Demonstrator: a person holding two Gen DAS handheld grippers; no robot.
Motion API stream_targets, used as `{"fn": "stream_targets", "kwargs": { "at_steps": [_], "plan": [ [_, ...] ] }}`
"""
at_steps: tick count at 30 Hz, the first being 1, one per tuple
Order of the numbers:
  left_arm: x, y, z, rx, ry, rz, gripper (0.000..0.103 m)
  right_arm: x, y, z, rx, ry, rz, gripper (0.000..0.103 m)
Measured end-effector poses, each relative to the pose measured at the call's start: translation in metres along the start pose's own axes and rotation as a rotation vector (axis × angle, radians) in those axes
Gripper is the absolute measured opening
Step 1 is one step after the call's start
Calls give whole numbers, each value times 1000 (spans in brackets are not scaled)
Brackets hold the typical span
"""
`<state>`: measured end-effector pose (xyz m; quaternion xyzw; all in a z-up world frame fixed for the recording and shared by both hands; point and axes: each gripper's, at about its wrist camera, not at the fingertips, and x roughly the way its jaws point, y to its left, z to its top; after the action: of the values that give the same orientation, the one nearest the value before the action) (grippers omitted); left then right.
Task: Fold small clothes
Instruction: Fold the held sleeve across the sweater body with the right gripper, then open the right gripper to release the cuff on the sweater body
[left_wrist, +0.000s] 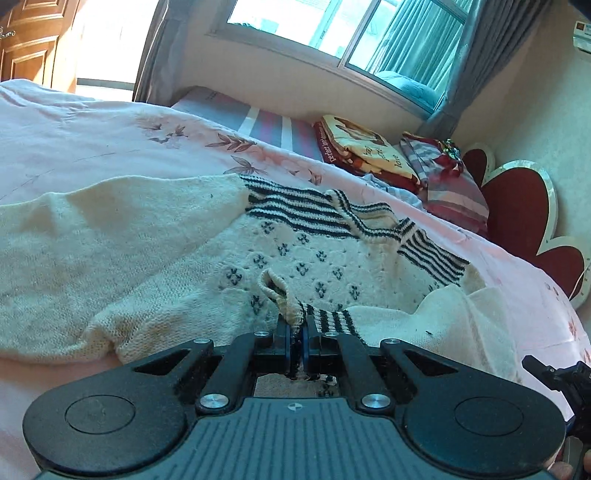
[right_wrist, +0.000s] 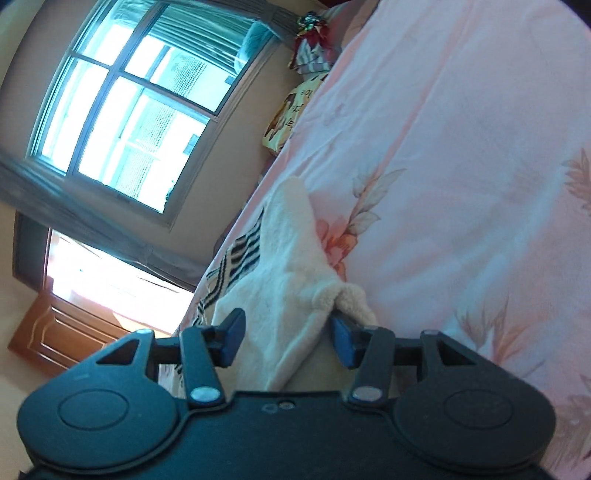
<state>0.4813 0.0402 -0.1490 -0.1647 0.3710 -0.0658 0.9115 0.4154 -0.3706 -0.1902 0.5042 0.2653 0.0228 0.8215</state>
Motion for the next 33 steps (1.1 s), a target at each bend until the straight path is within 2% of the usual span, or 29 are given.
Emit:
{"fn": "stream_targets", "kwargs": {
  "at_steps": [1,2,4,5,7,13,15,18,19,20,21,22,23,24,25,26,27,29,30,31,32,33],
  "plan": [
    [0,-1,-1,2,-1,8,6,0,-1,3,5,-10,-4,17],
    [-3,-3,-3,2,-20,11,6,-3,1,3,-11,-34,-24,6],
    [-8,-10,-8,35,-55,67,6,-14,8,4,-55,-89,-33,7],
    [-4,-12,-12,43,-41,98,6,-15,10,2,-87,-91,-47,7],
    [4,-14,-22,53,-17,135,6,-1,2,0,-122,-36,-137,5],
    [-9,-26,-29,124,-106,149,6,0,2,1,-142,-25,-127,4],
    [-3,-22,-33,121,-56,167,6,0,2,1,-145,-21,-121,4],
    [-3,-25,-35,176,-64,177,8,-2,-2,2,-140,-8,-111,5],
    [-6,-24,-33,175,-62,186,18,-3,-1,3,-146,0,-107,9],
    [-10,-23,-31,163,-74,213,50,-5,1,4,-158,12,-102,11],
    [-15,-19,-30,147,-93,251,74,-8,4,5,-175,26,-95,20],
    [-25,-14,-30,131,-137,274,93,-12,8,7,-204,31,-96,27],
    [-37,-10,-29,132,-184,272,85,-22,14,7,-246,8,-104,30],
    [-43,-11,-26,162,-182,255,74,-30,21,9,-291,-21,-104,29],
    [-44,-15,-23,187,-171,241,48,-33,29,13,-352,-37,-91,21],
    [-41,-22,-19,211,-155,199,42,-30,37,17,-406,-35,-95,20],
    [-34,-31,-16,230,-143,157,42,-20,46,19,-462,-24,-103,19],
    [-13,-48,-13,256,-95,142,42,7,63,19,-568,29,-117,19],
    [-1,-56,-16,273,-80,148,44,20,68,17,-623,54,-124,19],
    [9,-60,-19,306,-54,174,52,34,71,14,-695,79,-166,17],
    [18,-62,-27,352,-29,222,57,45,67,13,-732,95,-245,14],
    [16,-60,-34,373,-67,217,59,48,54,18,-696,102,-256,6]
  ]
}}
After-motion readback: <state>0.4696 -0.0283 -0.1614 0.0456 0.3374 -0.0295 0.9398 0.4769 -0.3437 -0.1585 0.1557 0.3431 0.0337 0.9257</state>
